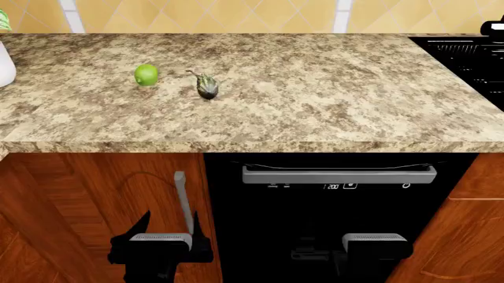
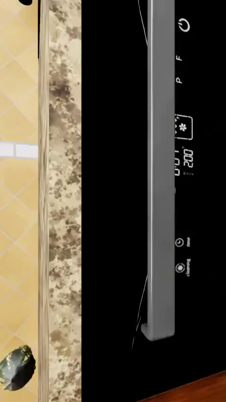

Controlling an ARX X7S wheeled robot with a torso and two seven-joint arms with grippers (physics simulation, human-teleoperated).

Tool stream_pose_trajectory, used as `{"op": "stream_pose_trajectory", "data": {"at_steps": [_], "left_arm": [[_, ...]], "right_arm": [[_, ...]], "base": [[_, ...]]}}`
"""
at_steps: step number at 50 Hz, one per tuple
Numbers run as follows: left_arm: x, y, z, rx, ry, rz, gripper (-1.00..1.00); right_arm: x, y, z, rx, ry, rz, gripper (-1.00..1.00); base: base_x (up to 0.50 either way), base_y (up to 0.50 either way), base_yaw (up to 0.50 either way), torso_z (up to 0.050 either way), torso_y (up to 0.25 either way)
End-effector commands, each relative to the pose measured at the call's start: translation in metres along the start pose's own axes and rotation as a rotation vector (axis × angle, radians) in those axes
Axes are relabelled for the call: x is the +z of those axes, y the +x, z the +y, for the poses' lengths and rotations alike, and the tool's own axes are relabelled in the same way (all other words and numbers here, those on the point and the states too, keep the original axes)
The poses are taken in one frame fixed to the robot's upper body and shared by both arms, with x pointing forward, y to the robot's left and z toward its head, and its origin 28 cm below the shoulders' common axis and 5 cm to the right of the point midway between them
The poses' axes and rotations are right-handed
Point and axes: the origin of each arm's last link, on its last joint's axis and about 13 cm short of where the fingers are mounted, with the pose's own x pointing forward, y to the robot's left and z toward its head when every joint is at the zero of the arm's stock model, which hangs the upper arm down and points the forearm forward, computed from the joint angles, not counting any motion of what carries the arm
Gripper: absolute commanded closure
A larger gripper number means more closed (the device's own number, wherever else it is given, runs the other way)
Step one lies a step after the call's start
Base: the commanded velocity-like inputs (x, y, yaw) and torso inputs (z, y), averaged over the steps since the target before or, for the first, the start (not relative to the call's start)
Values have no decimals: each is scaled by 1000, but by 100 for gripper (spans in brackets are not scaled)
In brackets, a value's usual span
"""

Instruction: Pick the lime, squash from the counter and place them in the cabinet. Then close the cabinet.

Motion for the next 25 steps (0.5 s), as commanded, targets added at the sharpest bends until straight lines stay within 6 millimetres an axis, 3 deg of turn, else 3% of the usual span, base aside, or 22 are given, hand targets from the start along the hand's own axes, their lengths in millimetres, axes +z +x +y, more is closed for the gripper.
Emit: {"op": "stream_pose_trajectory", "data": {"at_steps": [1, 12, 25], "left_arm": [[0, 0, -1, -3, 1, 2, -100], [16, 8, -2, -15, 5, -28, -100], [101, 26, 2, -64, 38, -161, -100]], "right_arm": [[-1, 0, 0, 1, -1, 2, -100], [8, 1, -1, -2, -13, -11, -100], [65, 17, -7, 24, -45, -99, -100]], "base": [[0, 0, 0, 0, 0], [0, 0, 0, 0, 0], [0, 0, 0, 0, 0]]}}
